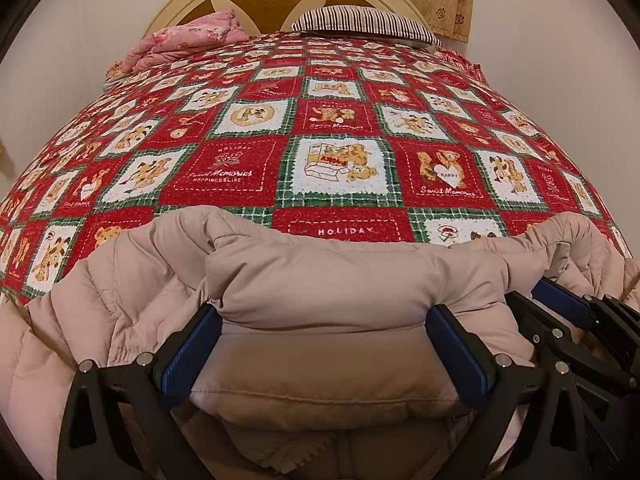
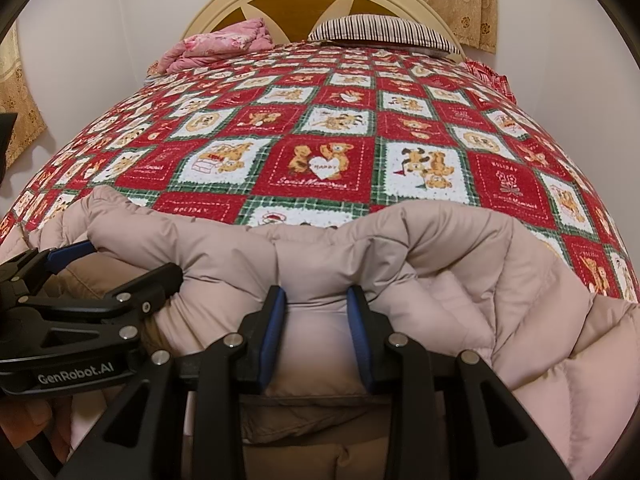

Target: Fold large clothes

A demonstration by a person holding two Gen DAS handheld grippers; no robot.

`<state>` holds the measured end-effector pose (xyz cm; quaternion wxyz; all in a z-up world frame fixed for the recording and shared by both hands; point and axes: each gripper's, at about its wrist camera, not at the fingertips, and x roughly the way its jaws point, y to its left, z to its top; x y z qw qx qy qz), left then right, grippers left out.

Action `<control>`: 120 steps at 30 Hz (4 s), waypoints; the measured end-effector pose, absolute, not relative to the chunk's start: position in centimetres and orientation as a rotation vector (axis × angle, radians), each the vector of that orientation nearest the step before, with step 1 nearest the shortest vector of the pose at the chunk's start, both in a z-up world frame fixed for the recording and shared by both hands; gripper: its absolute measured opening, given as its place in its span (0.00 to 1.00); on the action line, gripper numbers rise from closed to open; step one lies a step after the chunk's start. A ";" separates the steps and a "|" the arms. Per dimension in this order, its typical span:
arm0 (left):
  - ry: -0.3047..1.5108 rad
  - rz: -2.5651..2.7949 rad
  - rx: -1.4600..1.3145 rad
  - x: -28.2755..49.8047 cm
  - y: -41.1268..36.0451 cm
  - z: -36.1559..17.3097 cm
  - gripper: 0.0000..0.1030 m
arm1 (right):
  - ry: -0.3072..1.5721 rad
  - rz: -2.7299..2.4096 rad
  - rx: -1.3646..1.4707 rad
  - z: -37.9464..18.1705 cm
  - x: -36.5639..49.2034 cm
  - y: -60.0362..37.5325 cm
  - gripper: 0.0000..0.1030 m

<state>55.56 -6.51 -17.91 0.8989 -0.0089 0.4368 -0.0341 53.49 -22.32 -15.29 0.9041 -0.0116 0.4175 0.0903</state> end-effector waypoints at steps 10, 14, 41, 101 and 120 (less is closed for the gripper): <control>0.911 -0.220 -0.173 50.7 -1.5 -11.4 0.99 | 0.848 0.223 -0.070 -11.8 50.0 -23.5 0.74; 0.851 -0.231 -0.173 42.5 2.4 -8.0 0.99 | 0.829 0.210 -0.099 -8.9 43.7 -26.2 0.81; 0.786 -0.326 -0.148 11.6 7.3 -17.6 0.99 | 0.946 0.115 0.336 -13.9 10.5 -35.9 0.74; 0.457 -0.312 0.545 27.0 -10.0 -9.7 0.94 | 0.755 0.030 0.690 -6.5 37.5 -37.5 0.32; 0.759 -0.307 0.192 36.0 -7.0 -15.2 0.99 | 0.814 0.238 0.115 -11.0 37.1 -21.8 0.58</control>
